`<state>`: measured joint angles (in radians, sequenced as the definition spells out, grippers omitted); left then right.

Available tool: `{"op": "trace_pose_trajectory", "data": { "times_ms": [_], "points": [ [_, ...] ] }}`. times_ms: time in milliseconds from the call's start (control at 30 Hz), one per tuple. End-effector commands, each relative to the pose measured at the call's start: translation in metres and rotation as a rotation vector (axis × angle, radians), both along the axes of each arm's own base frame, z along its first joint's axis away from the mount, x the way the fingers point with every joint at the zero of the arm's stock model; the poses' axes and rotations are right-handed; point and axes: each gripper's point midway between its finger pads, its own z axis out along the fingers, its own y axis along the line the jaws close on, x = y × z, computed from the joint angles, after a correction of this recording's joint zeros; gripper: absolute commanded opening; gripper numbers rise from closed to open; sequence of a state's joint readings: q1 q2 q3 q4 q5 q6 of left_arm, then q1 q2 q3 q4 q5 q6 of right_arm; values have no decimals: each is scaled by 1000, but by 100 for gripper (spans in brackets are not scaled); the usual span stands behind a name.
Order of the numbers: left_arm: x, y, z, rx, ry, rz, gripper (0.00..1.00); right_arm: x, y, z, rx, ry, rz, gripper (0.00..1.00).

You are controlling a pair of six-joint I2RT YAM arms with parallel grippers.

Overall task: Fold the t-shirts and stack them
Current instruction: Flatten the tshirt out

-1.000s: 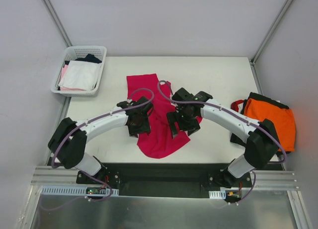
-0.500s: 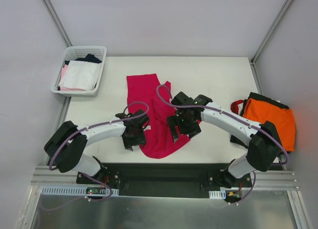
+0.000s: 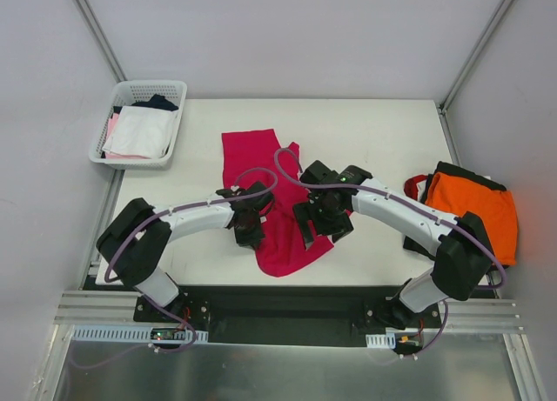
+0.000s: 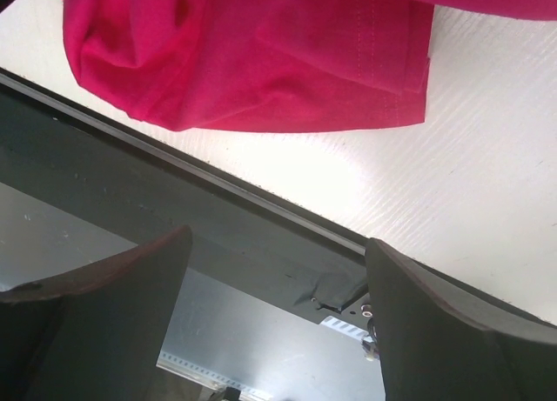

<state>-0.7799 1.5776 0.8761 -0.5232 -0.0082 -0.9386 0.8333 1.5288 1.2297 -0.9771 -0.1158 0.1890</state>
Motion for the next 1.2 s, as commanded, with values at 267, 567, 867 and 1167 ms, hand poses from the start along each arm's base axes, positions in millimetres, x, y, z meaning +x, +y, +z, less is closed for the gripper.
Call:
{"op": "trace_pose_trajectory", "data": {
  "times_ms": [267,567,867,1167],
  "points": [
    [9,49,58,144,-119,110,0,-1,-10,8,-34,-38,15,84],
    [-34,110,96,237,-108,179,0,10,8,6,-16,-33,32,84],
    [-64,104,83,143,29,170,41,12,16,-6,-46,4,46,91],
    [-43,79,91,72,-4,133,85,33,24,-22,-98,-18,118,100]
  ]
}}
